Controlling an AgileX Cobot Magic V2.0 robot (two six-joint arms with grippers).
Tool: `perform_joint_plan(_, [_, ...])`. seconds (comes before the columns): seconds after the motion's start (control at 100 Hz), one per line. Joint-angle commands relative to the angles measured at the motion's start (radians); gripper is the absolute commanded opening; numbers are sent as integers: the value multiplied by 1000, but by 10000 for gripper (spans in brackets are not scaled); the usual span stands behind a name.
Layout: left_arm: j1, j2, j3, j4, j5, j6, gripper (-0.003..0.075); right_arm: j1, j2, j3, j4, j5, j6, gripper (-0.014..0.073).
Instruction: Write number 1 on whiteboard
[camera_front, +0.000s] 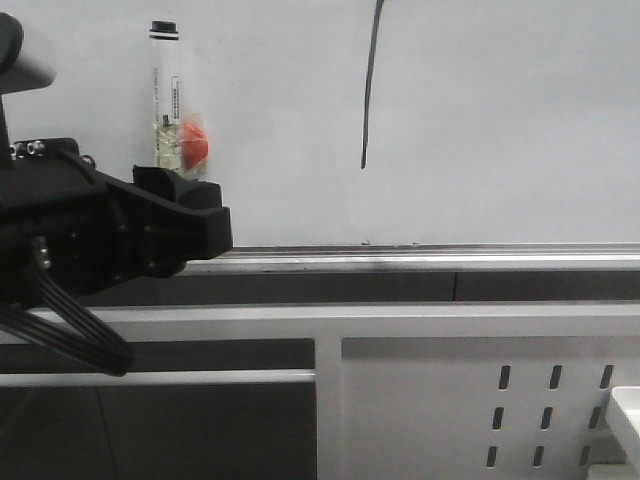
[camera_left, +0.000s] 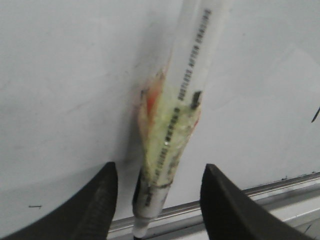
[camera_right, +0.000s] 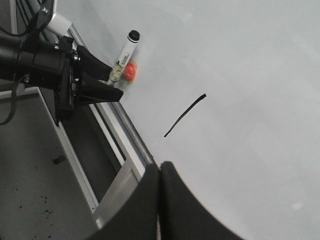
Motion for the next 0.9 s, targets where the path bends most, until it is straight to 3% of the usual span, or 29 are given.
perform_joint_plan(0.0, [9,-25,-16,-4,-231,-9,379,-5,7,-24,2,-64,3,-69])
perform_joint_plan(0.25, [7,-132,49,41,-231,-9,377,-5,-23,-23,2,-59,3,-69])
perform_joint_plan(0.39, [7,-224,117,125,-231,-9,328,-5,-107,7,2,-116,3,-69])
perform_joint_plan(0.51, [7,-299,177,274,-231,-9,176,-5,-202,78,2,-128,3,-69])
perform_joint_plan(0.59, [7,-343,218,330,-231,-9,-20,-5,-276,148,4,-158,3,-69])
perform_joint_plan(0.78, [7,-435,307,315,-231,0,-20,-5,-513,395,90,-423,3,-69])
perform_joint_plan(0.89, [7,-461,351,308,-231,0,-20,-5,-621,551,103,-483,3,-69])
